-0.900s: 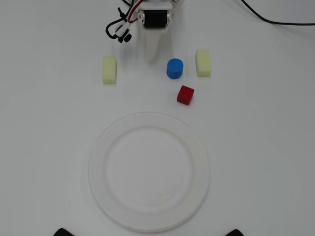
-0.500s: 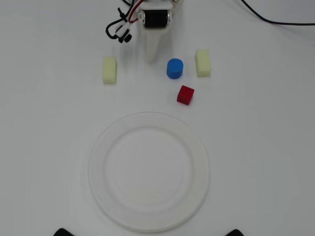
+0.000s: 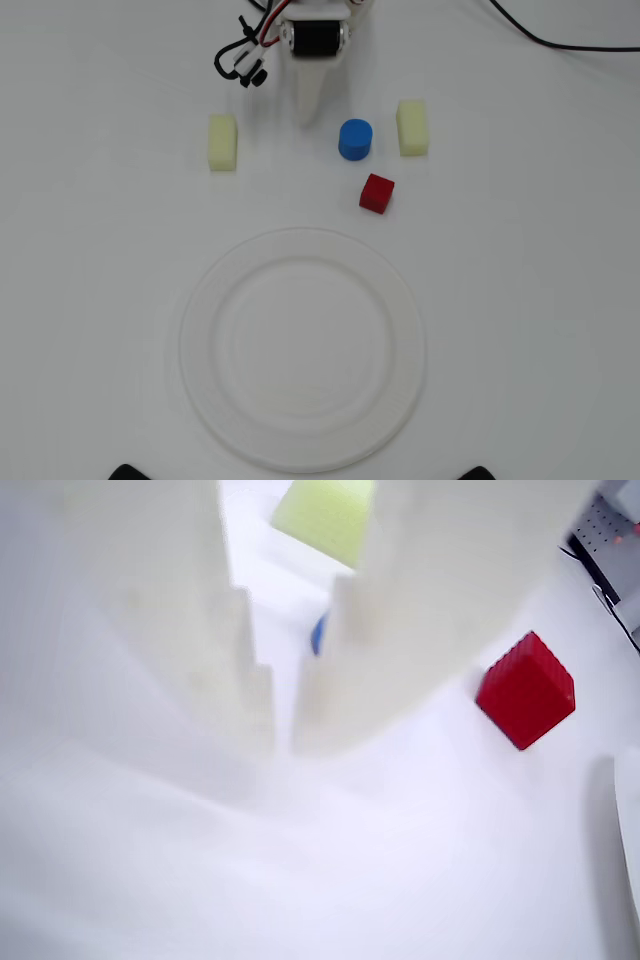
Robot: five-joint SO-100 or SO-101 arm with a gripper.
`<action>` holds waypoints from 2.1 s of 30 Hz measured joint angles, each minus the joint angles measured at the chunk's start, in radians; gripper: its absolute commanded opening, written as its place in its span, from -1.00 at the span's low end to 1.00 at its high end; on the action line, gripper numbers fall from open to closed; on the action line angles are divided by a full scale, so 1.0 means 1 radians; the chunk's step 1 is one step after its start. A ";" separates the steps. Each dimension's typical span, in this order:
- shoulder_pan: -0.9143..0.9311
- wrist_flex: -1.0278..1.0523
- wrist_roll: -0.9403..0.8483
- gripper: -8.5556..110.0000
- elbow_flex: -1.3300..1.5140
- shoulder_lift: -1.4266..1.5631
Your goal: Grasp a blue block and put it in the dish.
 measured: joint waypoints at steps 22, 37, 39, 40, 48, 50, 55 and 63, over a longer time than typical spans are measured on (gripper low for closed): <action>-0.193 -0.048 0.041 -0.59 -0.581 -0.784; -0.279 -0.163 0.152 -0.44 -0.657 -1.025; -0.284 -0.178 0.152 -0.44 -0.660 -1.046; -0.288 -0.186 0.152 -0.44 -0.660 -1.057; -0.293 -0.275 0.129 -0.48 -0.660 -1.147; -0.293 -0.295 0.124 -0.52 -0.655 -1.154; -0.290 -0.322 0.118 -0.65 -0.655 -1.177; -0.279 -0.330 0.120 -0.85 -0.655 -1.181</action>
